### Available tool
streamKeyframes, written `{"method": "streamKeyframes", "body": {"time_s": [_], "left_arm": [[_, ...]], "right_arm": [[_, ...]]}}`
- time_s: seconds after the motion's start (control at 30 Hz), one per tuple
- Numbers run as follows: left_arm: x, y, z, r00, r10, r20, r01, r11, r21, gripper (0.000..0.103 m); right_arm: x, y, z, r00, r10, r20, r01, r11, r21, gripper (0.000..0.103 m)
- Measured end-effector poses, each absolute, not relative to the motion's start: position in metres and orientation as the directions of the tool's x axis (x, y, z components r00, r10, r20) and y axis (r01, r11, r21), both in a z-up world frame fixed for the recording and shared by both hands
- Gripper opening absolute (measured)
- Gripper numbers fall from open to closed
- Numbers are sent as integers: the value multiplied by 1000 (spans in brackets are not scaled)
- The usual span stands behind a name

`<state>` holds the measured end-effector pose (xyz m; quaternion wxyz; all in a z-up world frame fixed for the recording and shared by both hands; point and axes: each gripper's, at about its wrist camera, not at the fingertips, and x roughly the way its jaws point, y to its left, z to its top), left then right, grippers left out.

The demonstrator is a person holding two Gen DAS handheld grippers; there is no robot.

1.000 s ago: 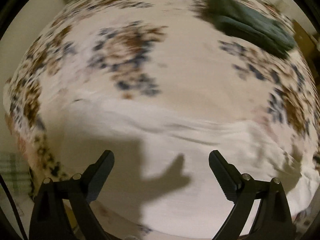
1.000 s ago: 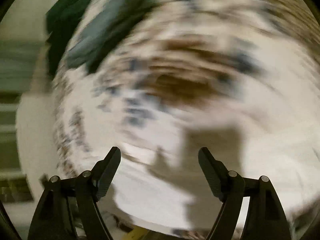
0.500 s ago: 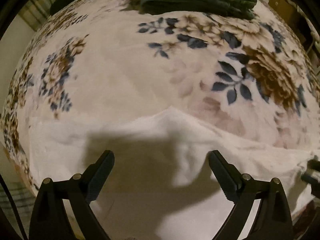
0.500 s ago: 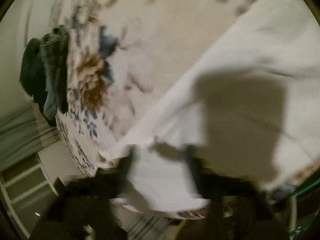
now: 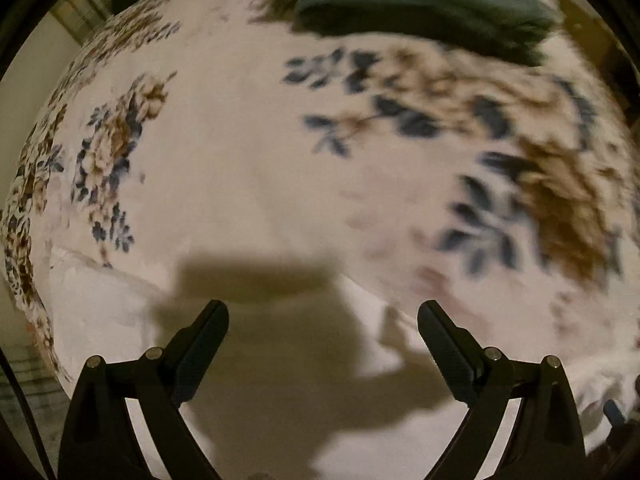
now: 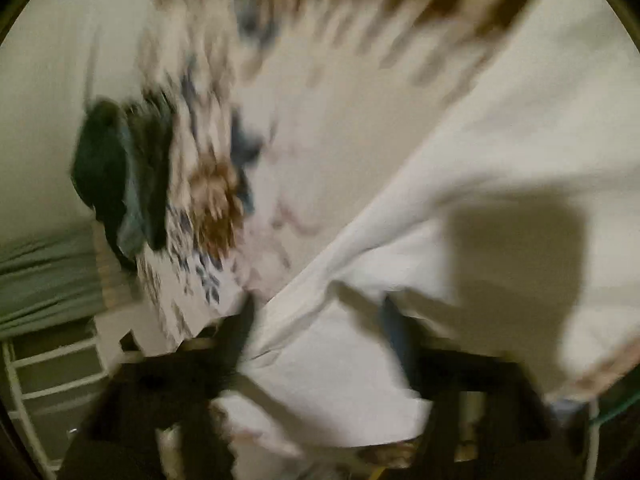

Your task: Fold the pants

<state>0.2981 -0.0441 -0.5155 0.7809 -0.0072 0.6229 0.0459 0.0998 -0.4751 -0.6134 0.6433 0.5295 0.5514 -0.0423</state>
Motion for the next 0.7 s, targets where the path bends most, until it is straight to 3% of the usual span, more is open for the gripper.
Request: {"method": "streamKeyframes", "body": {"time_s": [0.2, 0.4, 0.5, 0.57, 0.63, 0.7], "left_arm": [[240, -109, -501, 140, -93, -986, 50, 995, -87, 97], [195, -187, -545, -15, -152, -988, 187, 970, -152, 97], [189, -214, -556, -15, -132, -991, 264, 956, -131, 97], [191, -229, -559, -2, -127, -992, 305, 945, -121, 97], [192, -240, -560, 15, -112, -994, 332, 938, -100, 97], [196, -248, -566, 20, -89, -996, 351, 933, -76, 97]], "right_arm": [[-45, -587, -611, 469, 264, -843, 812, 247, 529, 77], [-67, -630, -670, 627, 326, -708, 713, 127, 690, 77], [-48, -635, -680, 635, 310, -707, 696, 167, 698, 76], [-34, -638, -681, 639, 286, -714, 693, 187, 696, 70], [-32, -644, -672, 648, 263, -715, 682, 220, 698, 55], [-29, -645, -656, 652, 233, -721, 664, 283, 692, 50]]}}
